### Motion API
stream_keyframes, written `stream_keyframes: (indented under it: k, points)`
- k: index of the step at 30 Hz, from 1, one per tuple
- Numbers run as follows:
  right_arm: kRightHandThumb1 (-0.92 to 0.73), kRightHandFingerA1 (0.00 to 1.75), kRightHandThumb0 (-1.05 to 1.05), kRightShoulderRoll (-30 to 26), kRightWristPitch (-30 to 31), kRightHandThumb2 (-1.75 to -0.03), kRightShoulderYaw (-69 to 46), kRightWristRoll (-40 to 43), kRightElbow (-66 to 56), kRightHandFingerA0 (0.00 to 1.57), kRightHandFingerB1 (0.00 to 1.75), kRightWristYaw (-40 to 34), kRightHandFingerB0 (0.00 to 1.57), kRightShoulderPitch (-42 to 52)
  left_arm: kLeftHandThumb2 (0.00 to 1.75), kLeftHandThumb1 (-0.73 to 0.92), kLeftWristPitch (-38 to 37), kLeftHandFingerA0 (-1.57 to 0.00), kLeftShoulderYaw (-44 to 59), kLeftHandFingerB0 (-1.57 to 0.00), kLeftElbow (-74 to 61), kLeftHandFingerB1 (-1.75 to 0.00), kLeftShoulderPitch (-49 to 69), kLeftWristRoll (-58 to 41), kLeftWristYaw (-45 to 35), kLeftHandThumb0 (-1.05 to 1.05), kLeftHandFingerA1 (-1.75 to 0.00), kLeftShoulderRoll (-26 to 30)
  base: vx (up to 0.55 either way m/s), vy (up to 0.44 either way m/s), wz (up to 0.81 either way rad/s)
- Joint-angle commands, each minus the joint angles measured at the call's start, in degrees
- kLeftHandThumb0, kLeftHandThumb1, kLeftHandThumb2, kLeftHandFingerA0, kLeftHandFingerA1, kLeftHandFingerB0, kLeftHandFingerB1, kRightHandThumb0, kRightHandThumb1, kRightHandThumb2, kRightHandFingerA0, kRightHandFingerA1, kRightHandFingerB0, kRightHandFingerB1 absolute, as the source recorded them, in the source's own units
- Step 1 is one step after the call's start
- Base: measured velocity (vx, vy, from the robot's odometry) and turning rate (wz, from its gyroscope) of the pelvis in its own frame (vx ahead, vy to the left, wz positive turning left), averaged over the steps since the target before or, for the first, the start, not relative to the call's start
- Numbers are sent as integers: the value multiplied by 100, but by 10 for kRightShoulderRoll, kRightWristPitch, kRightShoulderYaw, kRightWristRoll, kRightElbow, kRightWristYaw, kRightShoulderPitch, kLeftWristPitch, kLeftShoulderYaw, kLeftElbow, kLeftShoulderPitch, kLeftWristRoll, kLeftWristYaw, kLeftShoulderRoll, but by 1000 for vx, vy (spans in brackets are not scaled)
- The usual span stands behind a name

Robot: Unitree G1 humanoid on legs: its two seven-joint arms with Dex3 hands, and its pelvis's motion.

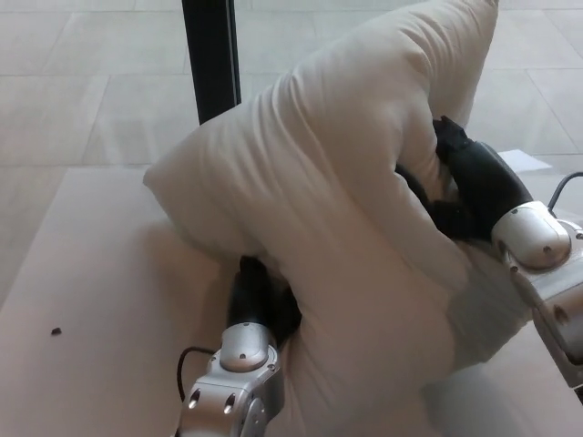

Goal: The robot uses its left hand to press on the left side of the pillow kept in the middle of the desk and uses its right hand to lift up and the right side of the pillow and turn it over

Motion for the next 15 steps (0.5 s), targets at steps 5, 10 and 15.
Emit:
stream_keyframes:
  k: [5,10,15]
  points:
    - [-61,104,-103,139,-29,-105,301,-20,30,57,49,188,4,68,92,59,13,-15,-112,0,98,0,77,-28,-85,-100,-46,-134,0,0,0]
    - [-64,77,-105,133,-29,-106,308,-27,26,19,49,197,5,73,91,58,11,-17,-117,0,99,-1,86,-26,-83,-98,-46,-131,0,0,0]
    - [-61,60,-105,127,-54,-101,322,-41,39,3,50,211,2,68,83,49,6,-7,-108,0,118,0,79,-26,-77,-88,-43,-137,0,0,0]
